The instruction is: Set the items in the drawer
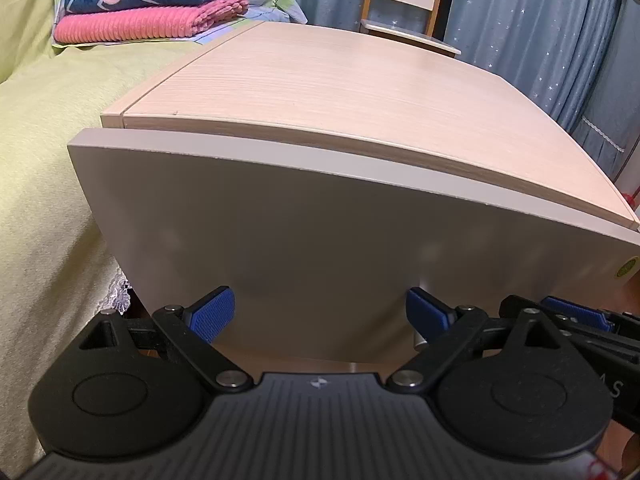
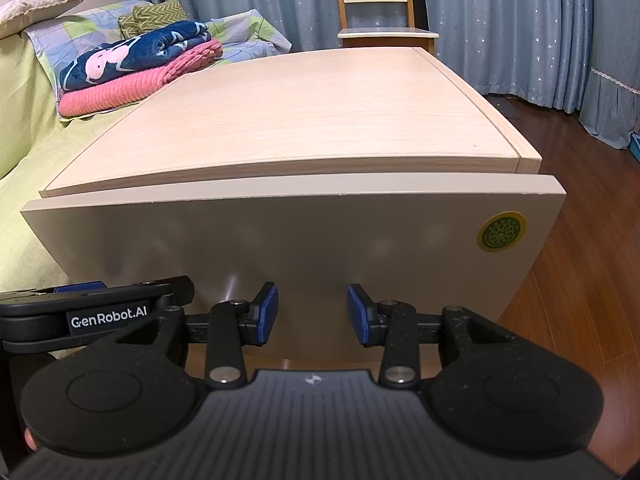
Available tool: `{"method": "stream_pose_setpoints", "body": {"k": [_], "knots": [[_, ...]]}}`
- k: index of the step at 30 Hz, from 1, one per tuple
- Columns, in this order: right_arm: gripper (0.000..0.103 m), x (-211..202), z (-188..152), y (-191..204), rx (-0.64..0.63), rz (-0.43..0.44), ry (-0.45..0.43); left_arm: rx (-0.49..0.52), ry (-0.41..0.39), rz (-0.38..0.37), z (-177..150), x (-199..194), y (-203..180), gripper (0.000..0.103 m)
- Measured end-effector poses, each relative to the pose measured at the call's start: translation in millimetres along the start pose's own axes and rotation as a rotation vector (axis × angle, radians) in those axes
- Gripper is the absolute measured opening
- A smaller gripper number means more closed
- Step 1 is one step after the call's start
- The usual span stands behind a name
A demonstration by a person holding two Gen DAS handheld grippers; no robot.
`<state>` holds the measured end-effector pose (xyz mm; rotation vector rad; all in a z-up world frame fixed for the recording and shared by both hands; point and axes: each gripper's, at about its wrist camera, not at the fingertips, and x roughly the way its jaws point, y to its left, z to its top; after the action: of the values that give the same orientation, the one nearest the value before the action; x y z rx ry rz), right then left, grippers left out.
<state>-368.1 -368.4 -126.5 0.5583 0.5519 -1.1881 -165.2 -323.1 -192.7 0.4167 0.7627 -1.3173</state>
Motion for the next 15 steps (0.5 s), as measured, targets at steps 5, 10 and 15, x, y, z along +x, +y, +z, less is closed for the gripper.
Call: {"method": "stream_pose_setpoints", "body": {"k": [5,10,15], "knots": [[0.034,1.7,1.9,0.6,0.001,-0.001,-0.001,-0.002,0.0,-0.001,1.8,1.8,0.5,0.094],[0.034,3.4,3.8,1.3,0.002,-0.003,-0.002,-0.005,0.0,-0.001,2.2,3.1,0.2,0.094],[0.034,5.1,5.7,1.9,0.003,-0.004,-0.004,-0.008,0.0,-0.002,3.4,5.2,0.4,0.094]]}}
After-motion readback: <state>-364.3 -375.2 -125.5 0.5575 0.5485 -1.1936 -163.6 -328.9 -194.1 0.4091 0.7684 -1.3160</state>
